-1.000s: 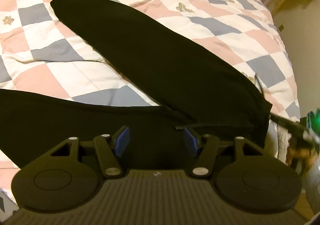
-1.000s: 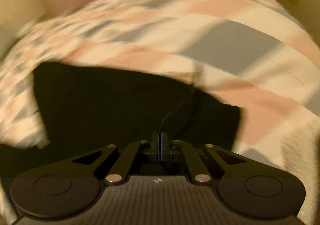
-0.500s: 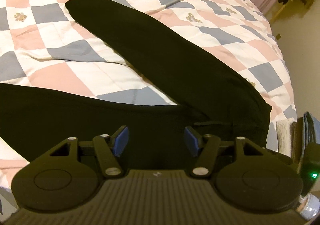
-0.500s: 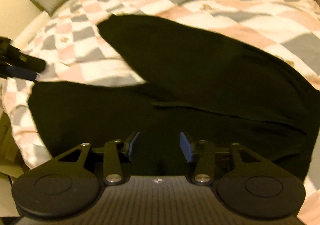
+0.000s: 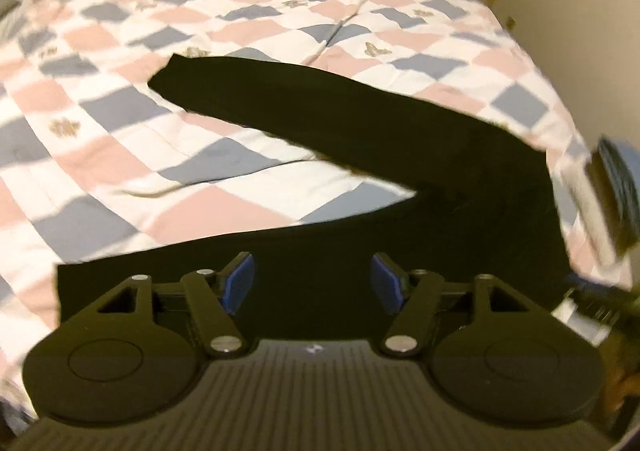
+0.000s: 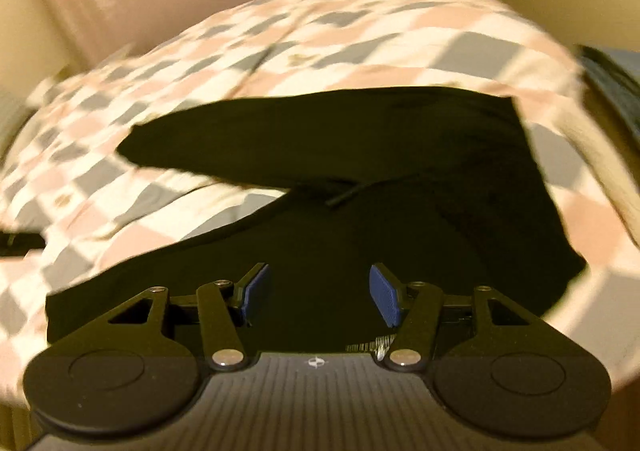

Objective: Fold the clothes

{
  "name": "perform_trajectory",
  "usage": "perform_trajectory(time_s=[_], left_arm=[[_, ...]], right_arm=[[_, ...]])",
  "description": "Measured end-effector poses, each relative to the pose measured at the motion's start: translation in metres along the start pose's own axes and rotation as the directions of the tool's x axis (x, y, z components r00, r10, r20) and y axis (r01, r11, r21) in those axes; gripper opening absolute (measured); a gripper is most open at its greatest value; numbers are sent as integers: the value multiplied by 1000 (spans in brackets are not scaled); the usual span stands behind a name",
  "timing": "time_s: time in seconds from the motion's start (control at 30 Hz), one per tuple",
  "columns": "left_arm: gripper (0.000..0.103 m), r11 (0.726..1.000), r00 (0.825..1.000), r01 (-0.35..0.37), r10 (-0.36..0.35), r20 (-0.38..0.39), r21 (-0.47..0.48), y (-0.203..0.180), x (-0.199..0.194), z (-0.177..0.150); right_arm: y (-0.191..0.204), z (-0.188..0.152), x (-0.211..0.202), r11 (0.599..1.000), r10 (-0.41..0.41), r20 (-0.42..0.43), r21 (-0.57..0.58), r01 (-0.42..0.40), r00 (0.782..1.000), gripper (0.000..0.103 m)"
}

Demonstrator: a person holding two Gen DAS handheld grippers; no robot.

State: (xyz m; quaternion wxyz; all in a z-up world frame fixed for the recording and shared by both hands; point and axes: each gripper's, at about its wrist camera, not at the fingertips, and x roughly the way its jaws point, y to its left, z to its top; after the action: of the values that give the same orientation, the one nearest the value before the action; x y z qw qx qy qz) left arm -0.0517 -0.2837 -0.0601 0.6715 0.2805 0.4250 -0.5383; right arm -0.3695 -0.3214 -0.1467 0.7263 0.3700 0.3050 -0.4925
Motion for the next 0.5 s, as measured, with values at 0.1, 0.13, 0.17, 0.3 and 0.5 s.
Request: perform_trajectory(time_s=[0.1,0.13,0.17,0.3,0.5], left_arm=[[62,997,1000,-9,9,4,77,6,-18,-17],[62,995,1000,-14,13,8,94,8,-24,-22],[63,994,1000,-17,16,13,105,8,-29,-26],[65,992,999,-11,7,36,129,13,-51,-41],[66,995,997,-18,10,72,98,29,-79,-57]], right_arm=[[15,-17,-29,997,-46,38,66,44,998,76],[20,-21,-38,996,-55,43,68,52,998,76],[25,-25,-46,996,-62,48,69,58,997,76],[42,-35,-69,995,-86,57,52,83,995,81],[66,-42,-77,995,-95,33,12,95,995,83]])
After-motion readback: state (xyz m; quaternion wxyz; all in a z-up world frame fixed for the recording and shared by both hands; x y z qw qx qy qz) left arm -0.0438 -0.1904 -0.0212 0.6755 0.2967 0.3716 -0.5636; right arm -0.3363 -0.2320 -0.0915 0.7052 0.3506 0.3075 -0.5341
